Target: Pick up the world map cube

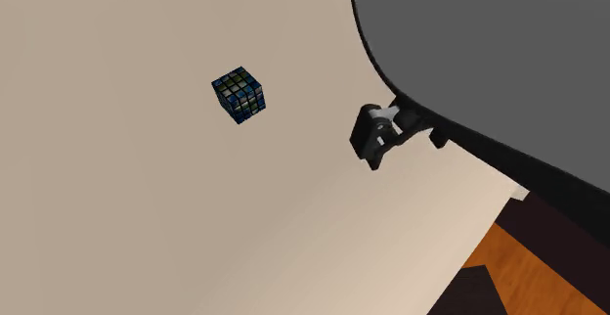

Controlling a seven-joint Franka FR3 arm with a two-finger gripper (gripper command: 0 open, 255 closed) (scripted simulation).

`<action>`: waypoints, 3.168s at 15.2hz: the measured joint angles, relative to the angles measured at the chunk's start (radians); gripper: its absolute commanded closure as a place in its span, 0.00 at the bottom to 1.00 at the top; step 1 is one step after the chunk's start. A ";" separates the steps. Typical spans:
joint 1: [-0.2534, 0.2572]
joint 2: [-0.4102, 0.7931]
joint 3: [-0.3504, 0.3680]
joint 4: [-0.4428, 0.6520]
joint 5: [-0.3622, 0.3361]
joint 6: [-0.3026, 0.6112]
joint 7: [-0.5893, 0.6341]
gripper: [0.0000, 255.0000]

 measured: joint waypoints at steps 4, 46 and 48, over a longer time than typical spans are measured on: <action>0.026 0.124 0.051 0.108 0.024 0.018 0.054 0.00; 0.144 0.682 0.194 0.737 -0.022 -0.046 0.245 1.00; 0.146 0.691 0.195 0.776 -0.024 -0.076 0.247 1.00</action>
